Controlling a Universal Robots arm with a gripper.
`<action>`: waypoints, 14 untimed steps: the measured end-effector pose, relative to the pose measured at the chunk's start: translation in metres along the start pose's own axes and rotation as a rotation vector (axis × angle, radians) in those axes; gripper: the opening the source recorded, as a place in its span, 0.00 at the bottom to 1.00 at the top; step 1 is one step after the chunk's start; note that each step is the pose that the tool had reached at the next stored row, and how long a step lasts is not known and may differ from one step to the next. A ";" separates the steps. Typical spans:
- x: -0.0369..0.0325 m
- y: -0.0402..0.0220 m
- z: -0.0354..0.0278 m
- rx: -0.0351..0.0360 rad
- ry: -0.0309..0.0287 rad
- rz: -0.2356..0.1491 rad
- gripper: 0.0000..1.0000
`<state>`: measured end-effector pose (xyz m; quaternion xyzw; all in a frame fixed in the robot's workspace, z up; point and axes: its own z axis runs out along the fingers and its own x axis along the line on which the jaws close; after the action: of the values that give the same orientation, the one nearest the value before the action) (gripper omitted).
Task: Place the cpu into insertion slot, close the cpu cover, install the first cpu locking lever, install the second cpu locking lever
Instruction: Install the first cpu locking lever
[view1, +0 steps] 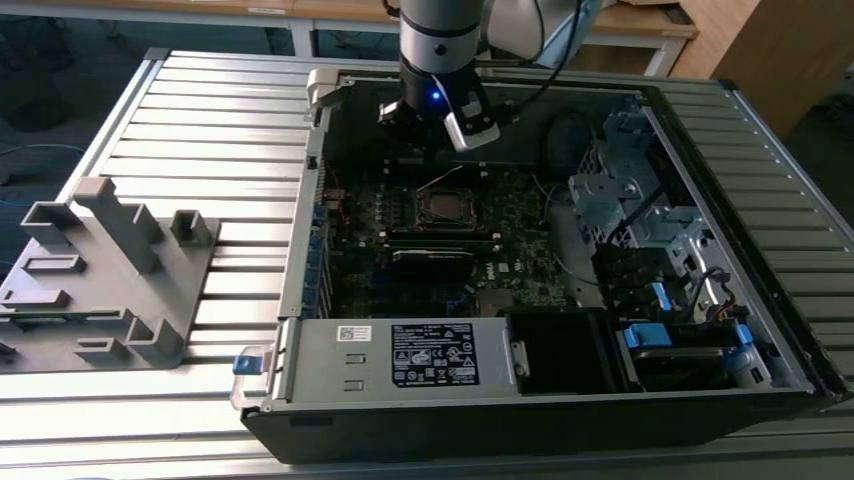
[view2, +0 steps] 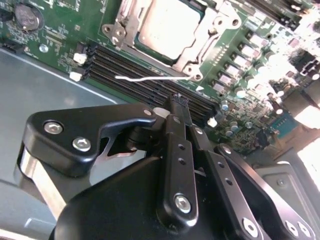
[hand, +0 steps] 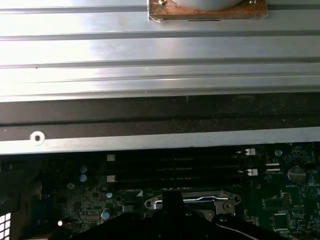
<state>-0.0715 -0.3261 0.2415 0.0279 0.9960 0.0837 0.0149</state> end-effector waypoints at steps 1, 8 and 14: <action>-0.0022 0.0001 0.0003 -0.0002 -0.0001 0.000 0.11; -0.0057 0.0002 0.0007 -0.0002 0.0000 0.000 0.11; -0.0071 -0.0002 0.0037 0.0009 0.0000 0.000 0.11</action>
<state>-0.0643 -0.3261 0.2381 0.0279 0.9960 0.0833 0.0149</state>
